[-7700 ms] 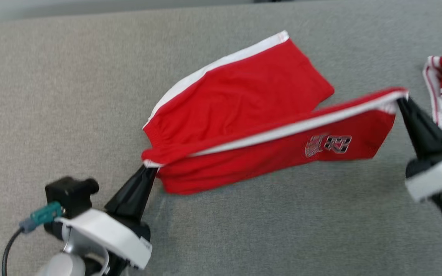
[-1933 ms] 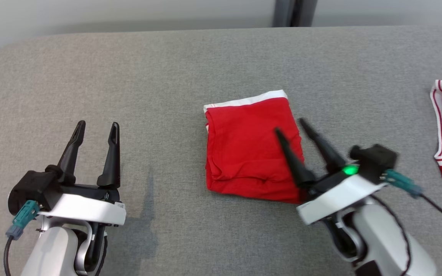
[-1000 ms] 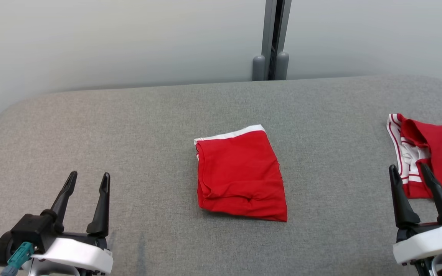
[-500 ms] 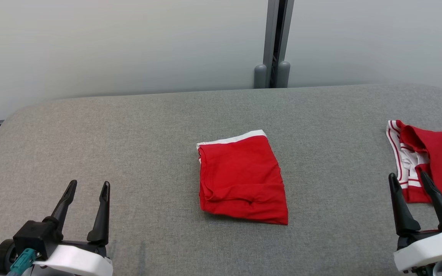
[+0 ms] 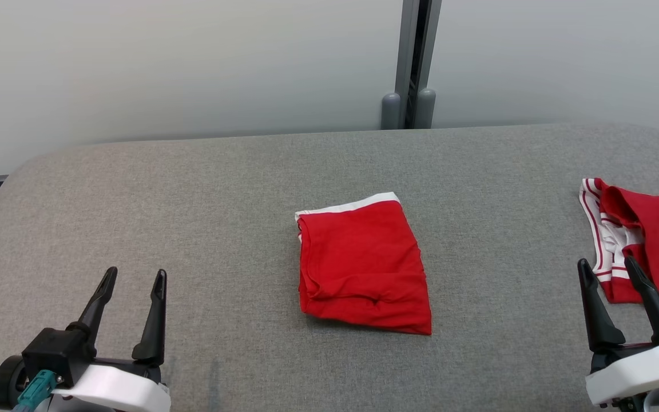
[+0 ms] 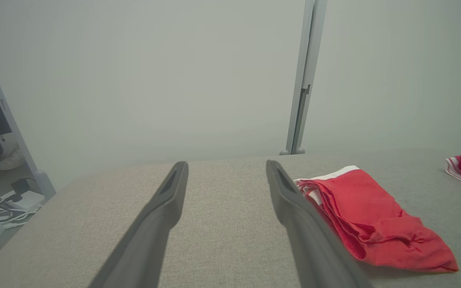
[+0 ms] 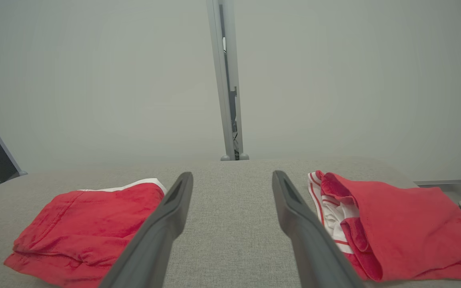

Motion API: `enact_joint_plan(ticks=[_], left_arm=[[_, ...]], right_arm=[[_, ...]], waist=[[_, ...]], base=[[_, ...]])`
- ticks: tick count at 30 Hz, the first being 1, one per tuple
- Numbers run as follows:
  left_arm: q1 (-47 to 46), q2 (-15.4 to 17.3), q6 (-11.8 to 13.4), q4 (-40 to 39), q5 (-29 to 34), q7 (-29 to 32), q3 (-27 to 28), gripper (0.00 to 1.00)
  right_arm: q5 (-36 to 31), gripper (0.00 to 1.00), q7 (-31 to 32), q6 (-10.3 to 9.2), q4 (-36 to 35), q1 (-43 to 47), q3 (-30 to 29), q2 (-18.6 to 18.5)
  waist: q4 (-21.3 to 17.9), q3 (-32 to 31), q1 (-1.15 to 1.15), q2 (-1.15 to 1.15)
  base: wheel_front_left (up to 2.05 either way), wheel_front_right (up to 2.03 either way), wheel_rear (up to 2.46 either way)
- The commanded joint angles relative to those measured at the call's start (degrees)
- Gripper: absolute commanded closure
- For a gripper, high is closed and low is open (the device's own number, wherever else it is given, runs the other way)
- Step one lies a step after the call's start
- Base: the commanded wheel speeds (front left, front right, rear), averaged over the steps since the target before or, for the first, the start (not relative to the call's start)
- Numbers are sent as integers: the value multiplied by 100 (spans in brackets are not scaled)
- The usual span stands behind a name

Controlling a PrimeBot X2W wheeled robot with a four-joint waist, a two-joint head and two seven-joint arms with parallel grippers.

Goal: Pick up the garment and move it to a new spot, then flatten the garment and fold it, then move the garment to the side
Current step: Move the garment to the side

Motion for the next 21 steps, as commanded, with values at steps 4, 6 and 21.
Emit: enact_joint_plan(ticks=[4, 6, 21], left_arm=[[-31, 45, 52, -25, 9, 24, -13, 0], [-48, 54, 74, -32, 28, 28, -27, 0], [-565, -6, -11, -99, 8, -115, -122, 0]], right_arm=[[-37, 0, 23, 0, 21, -46, -10, -18], [-37, 0, 26, 0, 20, -58, -7, -15], [61, 0, 201, 0, 421, -930, 54, -279]], waist=[[12, 1, 0, 0], [22, 11, 0, 0], [477, 637, 0, 0]], base=[[0, 0, 0], [0, 0, 0], [0, 0, 0]])
